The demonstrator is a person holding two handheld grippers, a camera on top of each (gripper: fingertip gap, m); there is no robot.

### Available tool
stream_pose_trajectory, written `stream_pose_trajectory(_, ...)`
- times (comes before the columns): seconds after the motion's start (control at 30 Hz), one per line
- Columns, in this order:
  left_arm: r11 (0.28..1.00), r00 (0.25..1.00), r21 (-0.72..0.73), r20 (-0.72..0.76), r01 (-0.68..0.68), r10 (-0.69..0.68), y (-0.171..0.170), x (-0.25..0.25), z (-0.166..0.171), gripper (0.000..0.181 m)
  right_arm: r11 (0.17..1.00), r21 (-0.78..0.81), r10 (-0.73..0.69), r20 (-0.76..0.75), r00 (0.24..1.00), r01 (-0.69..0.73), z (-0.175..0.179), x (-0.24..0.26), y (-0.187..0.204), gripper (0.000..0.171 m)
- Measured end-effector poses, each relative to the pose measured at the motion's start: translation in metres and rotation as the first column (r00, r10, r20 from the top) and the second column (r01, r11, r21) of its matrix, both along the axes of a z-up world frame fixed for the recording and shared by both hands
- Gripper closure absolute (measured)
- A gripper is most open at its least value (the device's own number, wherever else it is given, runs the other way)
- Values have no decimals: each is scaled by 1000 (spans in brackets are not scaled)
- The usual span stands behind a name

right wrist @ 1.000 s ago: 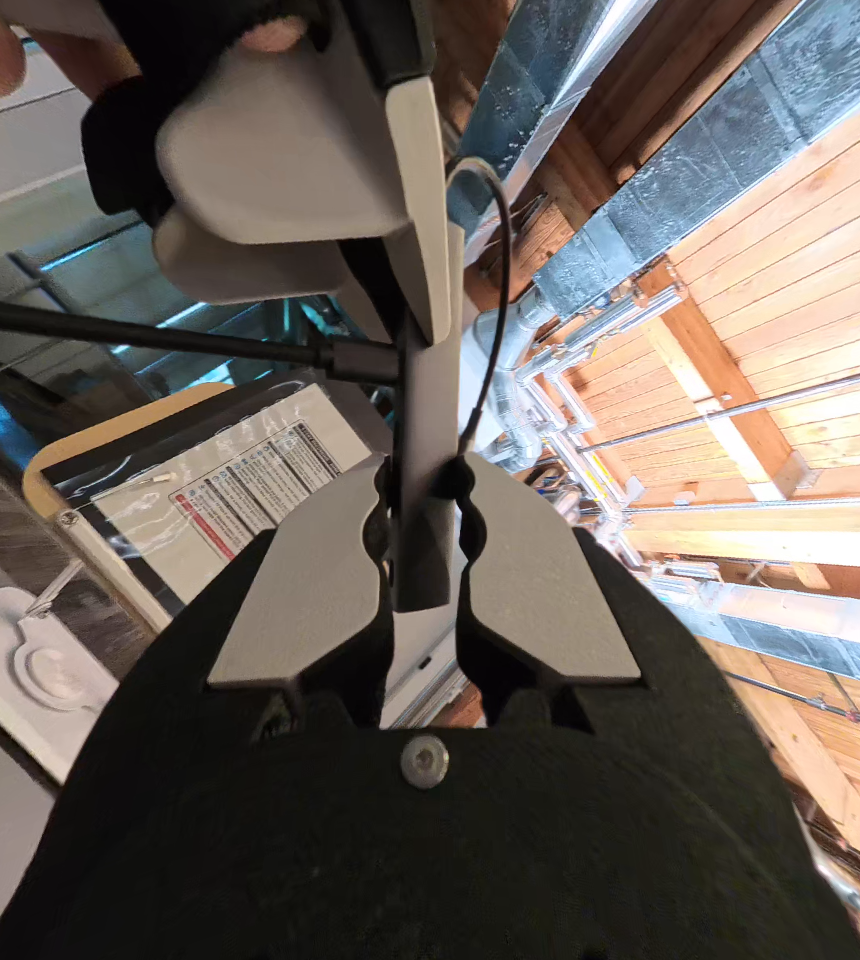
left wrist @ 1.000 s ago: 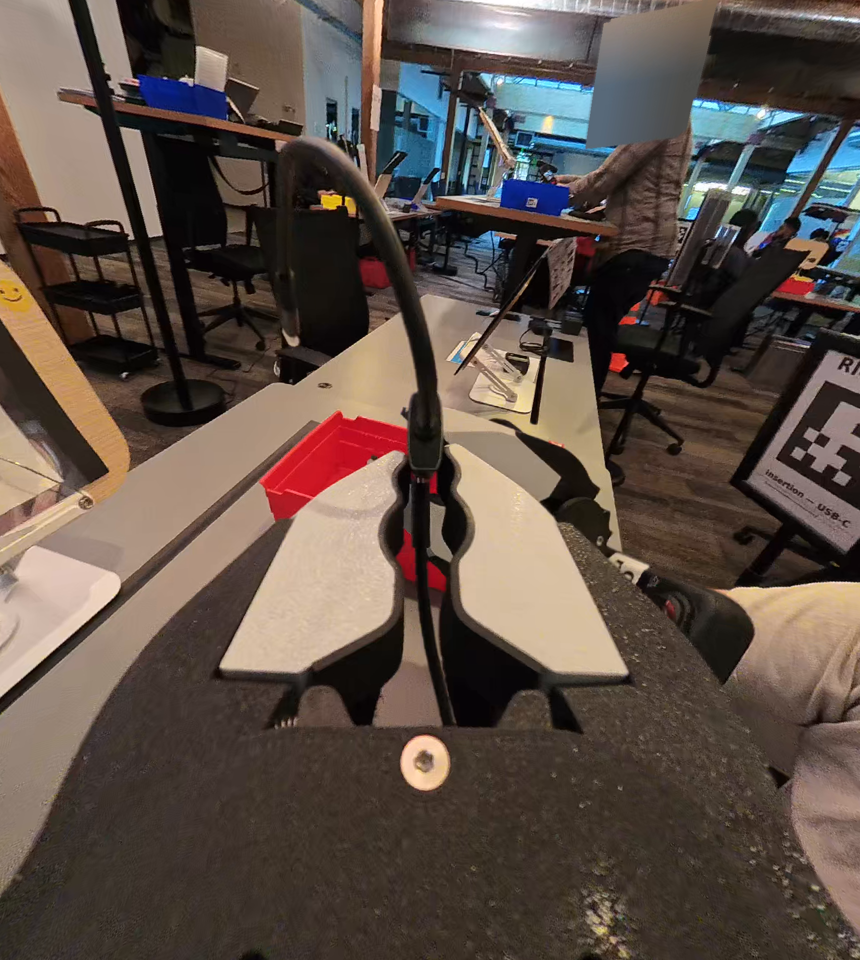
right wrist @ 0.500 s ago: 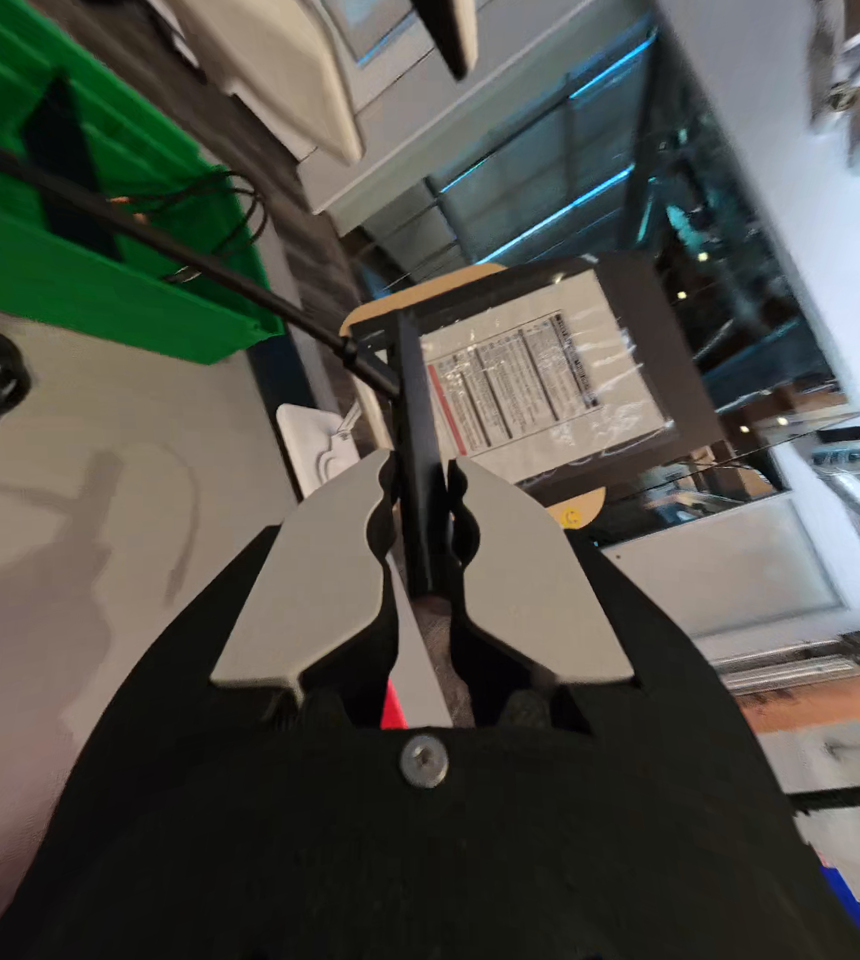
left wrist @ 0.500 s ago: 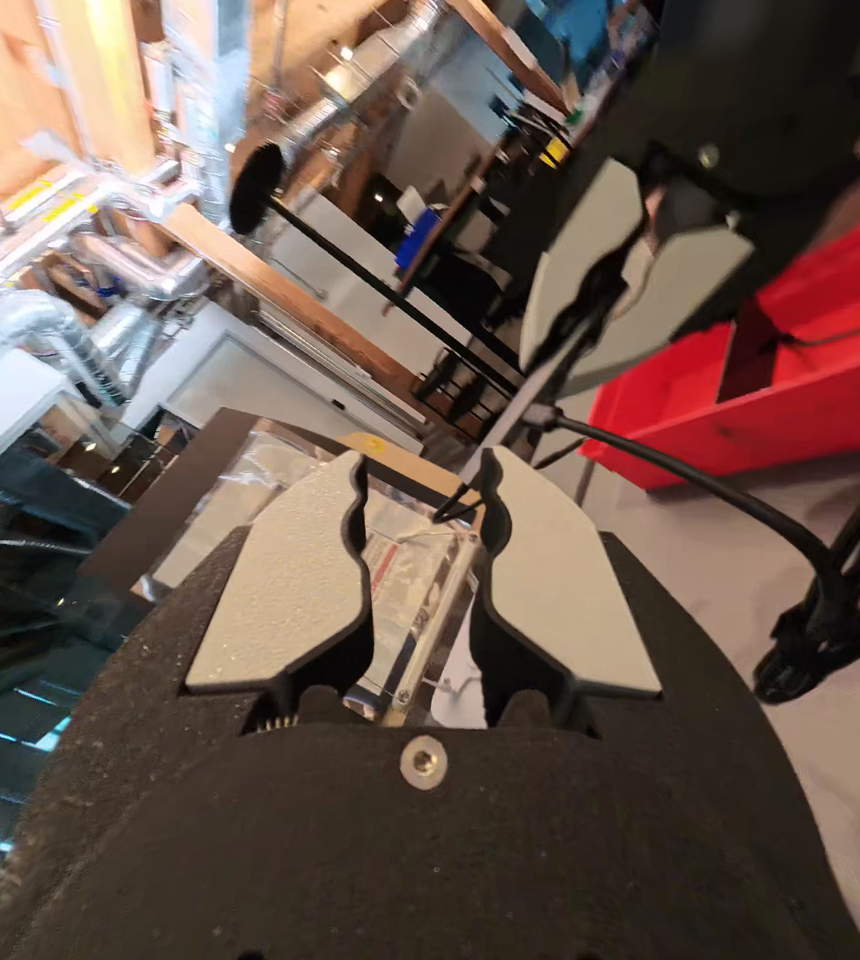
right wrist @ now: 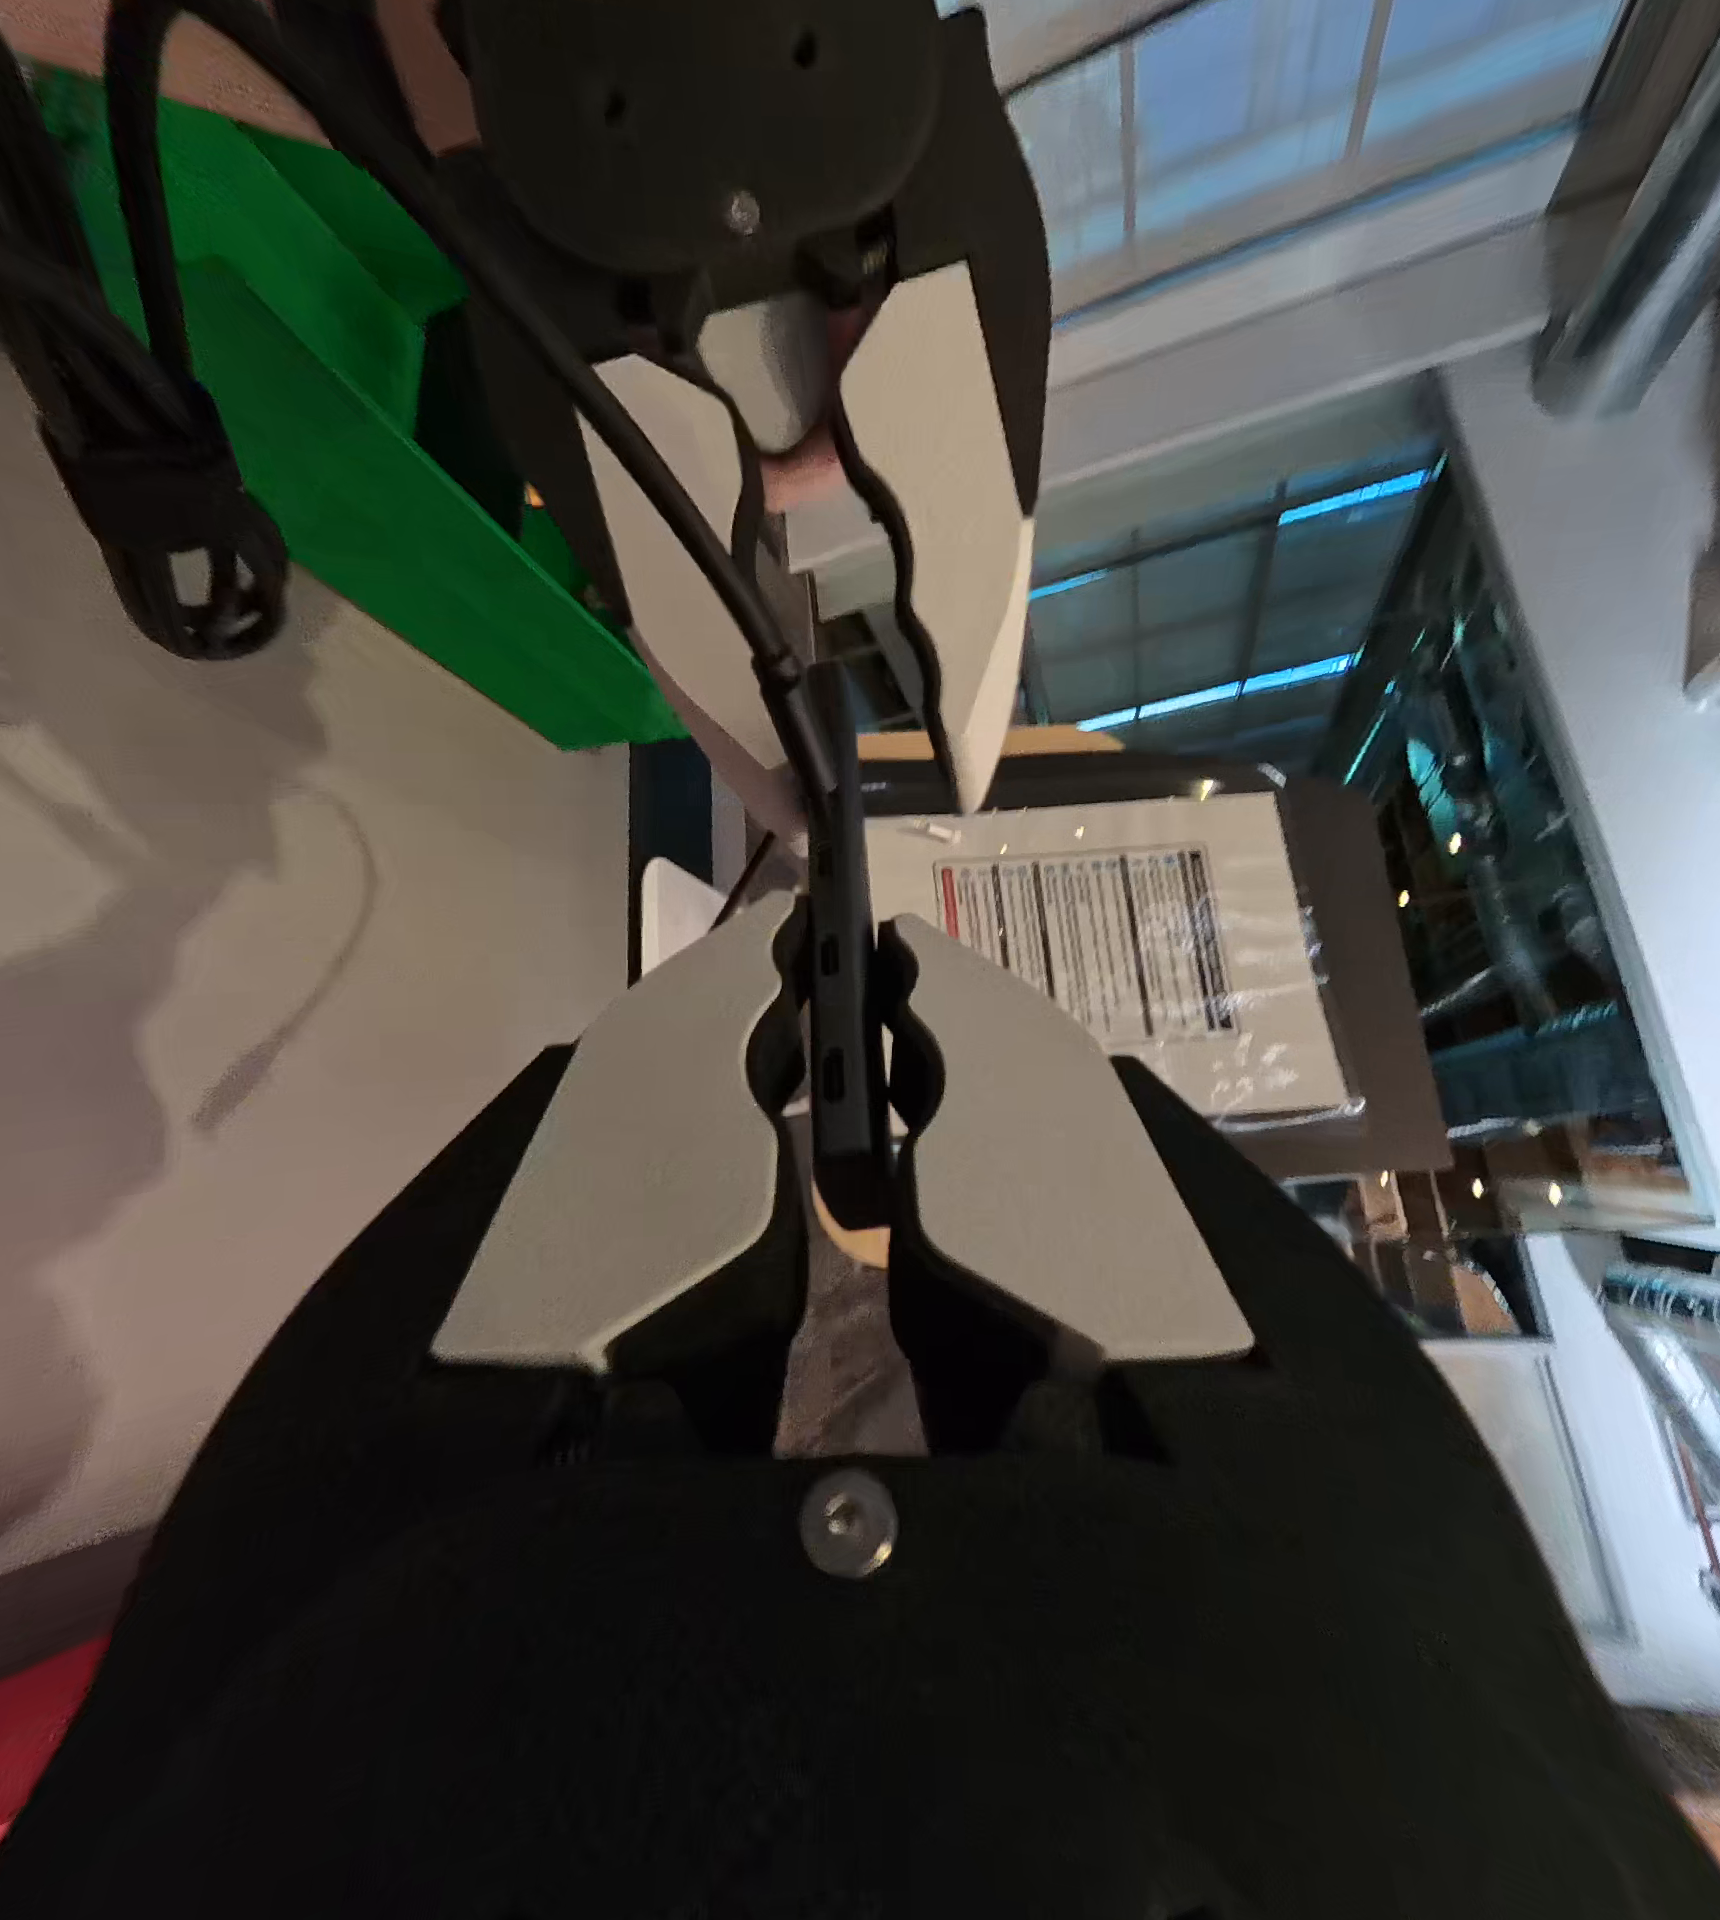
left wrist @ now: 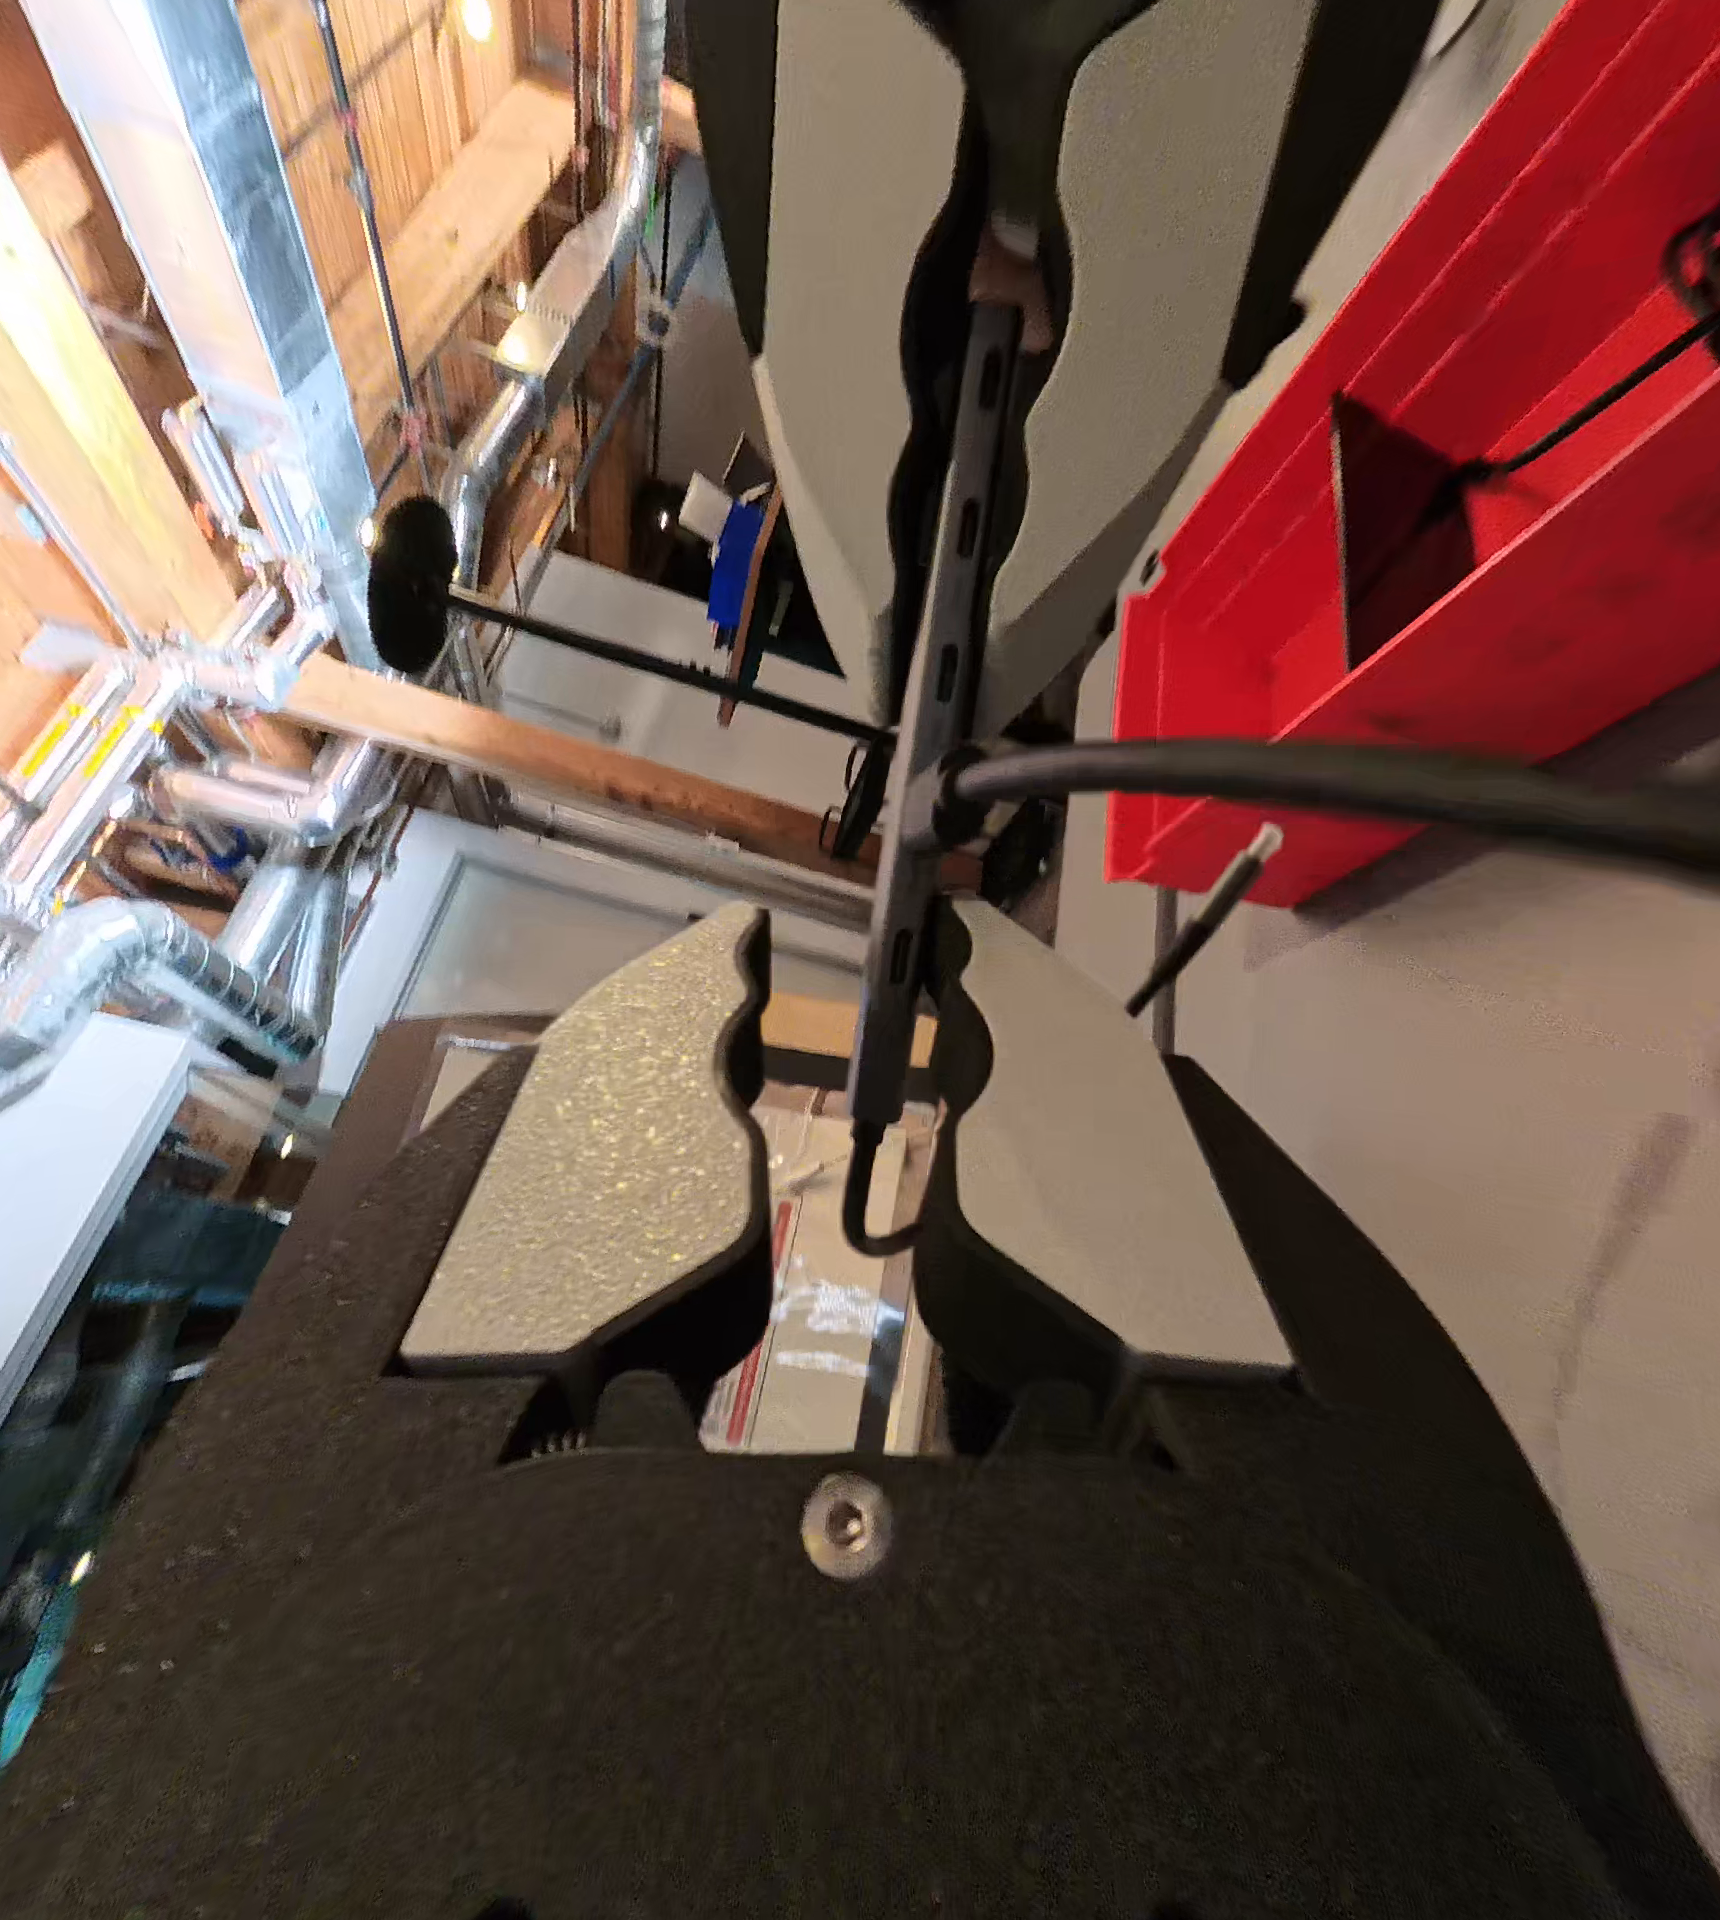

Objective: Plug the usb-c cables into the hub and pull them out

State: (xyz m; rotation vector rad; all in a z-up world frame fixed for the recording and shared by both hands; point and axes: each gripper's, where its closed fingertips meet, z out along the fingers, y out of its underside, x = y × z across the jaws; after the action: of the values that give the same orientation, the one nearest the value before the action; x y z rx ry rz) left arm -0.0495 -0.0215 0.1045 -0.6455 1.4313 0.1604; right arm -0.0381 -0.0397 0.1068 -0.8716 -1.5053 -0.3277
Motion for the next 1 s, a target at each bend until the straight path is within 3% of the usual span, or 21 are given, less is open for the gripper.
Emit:
stream_pose_trajectory(0.17, 988, 988, -6, -2, 154, -154, -28, 0, 2, 171, 988, -19, 149, -56, 987, -150, 9, -3, -20, 159)
stream_pose_trajectory(0.47, 947, 950, -88, -3, 310, -311, -66, 0, 7, 172, 917, -136, 351, -165, 921, -374, 14, -7, -48, 159)
stream_pose_trajectory(0.67, 876, 892, -171, 50, 452, -450, -94, -4, 15, 172, 830, -175, 481, -256, 839, -530, 21, -13, -67, 160)
stream_pose_trajectory(1.0, 869, 886, -172, 82, 464, -457, -100, -4, 24, 171, 754, -173, 552, -355, 754, -633, 27, -15, -71, 159)
